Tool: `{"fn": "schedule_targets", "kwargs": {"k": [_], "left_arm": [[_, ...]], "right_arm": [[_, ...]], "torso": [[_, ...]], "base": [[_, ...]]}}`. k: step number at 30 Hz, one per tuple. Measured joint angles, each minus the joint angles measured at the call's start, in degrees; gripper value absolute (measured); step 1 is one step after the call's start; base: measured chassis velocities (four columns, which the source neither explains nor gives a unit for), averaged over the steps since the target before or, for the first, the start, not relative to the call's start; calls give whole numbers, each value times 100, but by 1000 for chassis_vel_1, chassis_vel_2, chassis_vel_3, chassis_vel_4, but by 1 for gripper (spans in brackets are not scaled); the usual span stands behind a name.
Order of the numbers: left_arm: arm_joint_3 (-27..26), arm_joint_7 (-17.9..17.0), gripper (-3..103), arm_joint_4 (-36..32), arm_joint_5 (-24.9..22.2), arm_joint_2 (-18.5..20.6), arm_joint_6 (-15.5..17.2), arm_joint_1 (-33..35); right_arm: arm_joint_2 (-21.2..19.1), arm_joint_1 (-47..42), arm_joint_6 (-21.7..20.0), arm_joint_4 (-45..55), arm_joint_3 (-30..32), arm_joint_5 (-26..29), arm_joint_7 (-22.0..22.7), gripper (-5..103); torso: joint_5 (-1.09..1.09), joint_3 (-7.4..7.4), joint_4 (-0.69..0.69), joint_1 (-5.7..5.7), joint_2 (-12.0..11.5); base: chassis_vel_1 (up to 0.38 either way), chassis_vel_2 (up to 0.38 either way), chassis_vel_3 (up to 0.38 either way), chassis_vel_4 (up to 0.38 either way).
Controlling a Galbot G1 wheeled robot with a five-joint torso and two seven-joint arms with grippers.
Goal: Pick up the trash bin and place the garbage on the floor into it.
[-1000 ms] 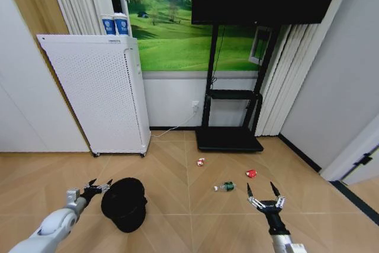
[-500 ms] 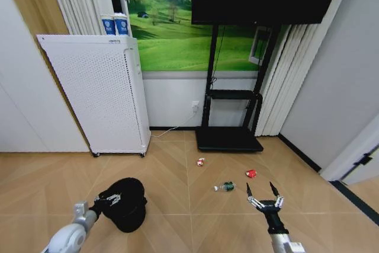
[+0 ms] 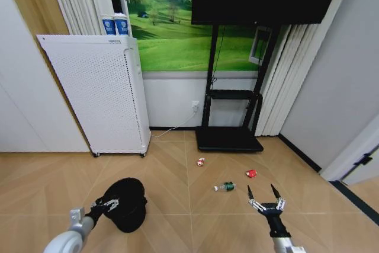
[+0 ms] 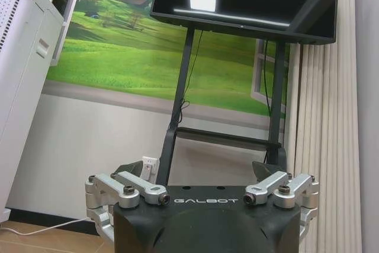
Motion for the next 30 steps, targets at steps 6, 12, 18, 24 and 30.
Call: {"fn": "schedule_targets", "kwargs": {"k": [6,12,18,24,30], "left_arm": [[-13,-66,98,-84,-115,2,1,62],[-16,-145,98,-102,-179,88,-17,2],[-91,-306,98,-403,-305,110,-32,23],[-112,-339,98,-504,-195,74,-39,203],[-165,-307,98,-522,-135,97,-114,242]], "right_arm": [[36,-27,39,-35,32,-40,-1,100],[51,-14,53,-37,46,-49,-1,100],[80,-37,79,-52,52,-63,-7,100],[111,-53,87,-61,103,-65,-10,100],[178,-42,88,-69,92,-86,-10,100]], "torso": [[0,0,0,0,0],[0,0,1,0,0],[1,0,0,0,0],[0,0,1,0,0],[0,0,-1,0,0]], "base": [[0,0,0,0],[0,0,0,0],[0,0,0,0],[0,0,0,0],[0,0,0,0]]}}
